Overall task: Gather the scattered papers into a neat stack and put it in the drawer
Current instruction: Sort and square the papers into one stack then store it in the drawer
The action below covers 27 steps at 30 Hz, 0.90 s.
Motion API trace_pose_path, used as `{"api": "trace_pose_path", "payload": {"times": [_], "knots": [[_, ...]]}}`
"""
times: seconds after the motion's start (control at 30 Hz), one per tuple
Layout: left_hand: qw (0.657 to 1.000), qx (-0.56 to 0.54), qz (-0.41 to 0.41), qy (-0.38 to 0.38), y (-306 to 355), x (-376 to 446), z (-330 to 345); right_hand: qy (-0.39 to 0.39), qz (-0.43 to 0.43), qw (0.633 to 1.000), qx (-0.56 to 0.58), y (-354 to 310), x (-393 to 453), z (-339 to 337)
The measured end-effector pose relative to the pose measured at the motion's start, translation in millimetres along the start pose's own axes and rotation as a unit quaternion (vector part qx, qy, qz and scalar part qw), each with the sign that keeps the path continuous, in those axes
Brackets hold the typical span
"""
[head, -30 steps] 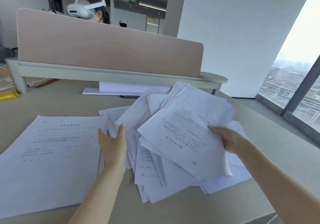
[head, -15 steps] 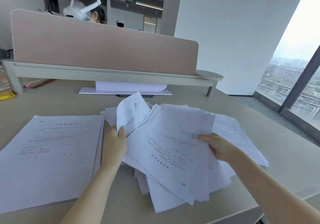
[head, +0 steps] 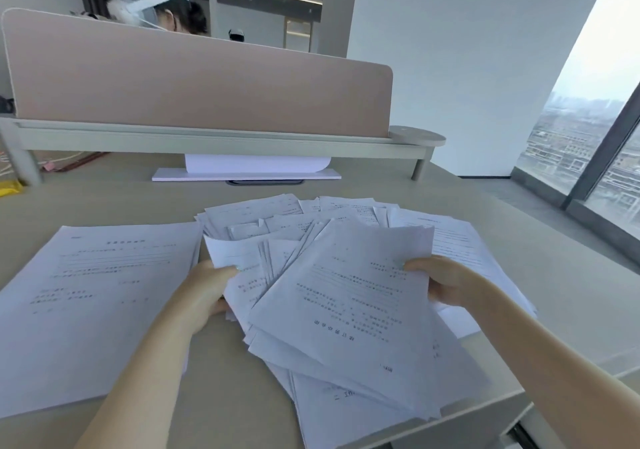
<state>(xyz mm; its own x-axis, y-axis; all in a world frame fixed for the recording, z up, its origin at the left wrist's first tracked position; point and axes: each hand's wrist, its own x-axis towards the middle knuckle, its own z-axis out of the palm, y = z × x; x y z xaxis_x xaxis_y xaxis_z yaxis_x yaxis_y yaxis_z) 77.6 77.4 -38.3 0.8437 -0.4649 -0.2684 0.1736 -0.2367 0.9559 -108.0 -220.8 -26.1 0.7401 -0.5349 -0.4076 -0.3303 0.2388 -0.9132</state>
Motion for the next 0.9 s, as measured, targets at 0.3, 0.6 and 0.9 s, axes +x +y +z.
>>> {"api": "trace_pose_path", "payload": {"times": [0.3, 0.6, 0.9], "knots": [[0.998, -0.005, 0.004, -0.059, 8.1, -5.4, 5.5, -0.114, -0.035, 0.993, -0.009, -7.6, 0.1, 14.9], [0.997, -0.023, 0.033, 0.067, -1.3, 9.1, 5.9, -0.073, -0.029, 0.994, -0.070, -10.1, 12.9, 26.4], [0.997, -0.074, 0.003, 0.013, 11.8, 2.8, 9.3, -0.146, -0.035, 0.989, 0.001, -6.6, 7.9, 29.4]]}}
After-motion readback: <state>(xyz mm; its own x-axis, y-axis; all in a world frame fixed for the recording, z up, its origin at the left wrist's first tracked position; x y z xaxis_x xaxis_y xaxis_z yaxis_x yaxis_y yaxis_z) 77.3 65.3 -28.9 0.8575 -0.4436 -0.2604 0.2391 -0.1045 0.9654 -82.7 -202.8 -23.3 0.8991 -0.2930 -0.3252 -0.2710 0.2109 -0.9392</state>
